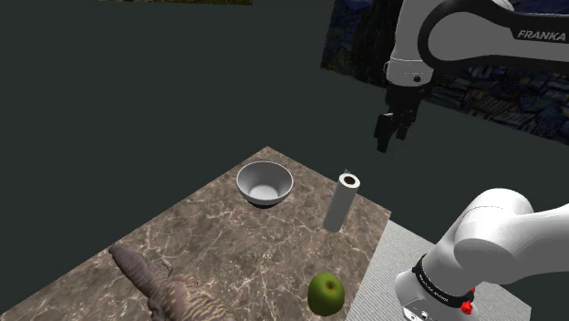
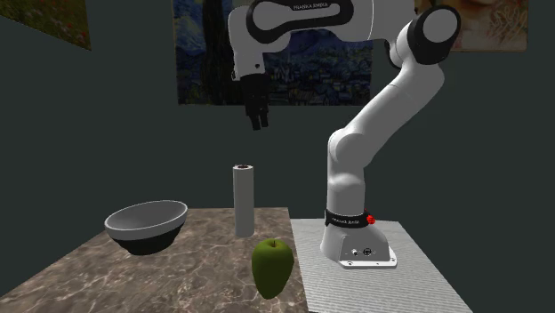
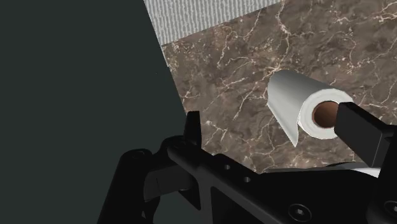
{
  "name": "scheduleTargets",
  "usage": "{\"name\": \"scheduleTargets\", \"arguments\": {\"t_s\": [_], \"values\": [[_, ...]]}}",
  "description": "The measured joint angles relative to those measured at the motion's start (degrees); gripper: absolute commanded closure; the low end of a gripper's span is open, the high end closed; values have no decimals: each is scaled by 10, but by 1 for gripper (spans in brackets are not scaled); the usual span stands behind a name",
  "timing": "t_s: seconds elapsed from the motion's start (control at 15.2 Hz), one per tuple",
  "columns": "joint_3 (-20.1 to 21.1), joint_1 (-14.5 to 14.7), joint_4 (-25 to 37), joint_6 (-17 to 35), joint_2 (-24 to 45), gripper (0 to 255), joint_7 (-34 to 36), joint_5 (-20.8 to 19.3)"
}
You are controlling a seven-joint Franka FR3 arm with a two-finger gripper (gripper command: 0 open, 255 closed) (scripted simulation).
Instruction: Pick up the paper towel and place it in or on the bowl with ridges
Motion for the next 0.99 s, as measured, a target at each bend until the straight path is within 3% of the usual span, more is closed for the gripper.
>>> {"name": "scheduleTargets", "arguments": {"t_s": [0.2,0.73,0.99], "values": [[5,4,-18,28,3,0,10,13],[28,34,-113,213,39,0,54,86],[34,41,-138,273,61,0,60,102]]}}
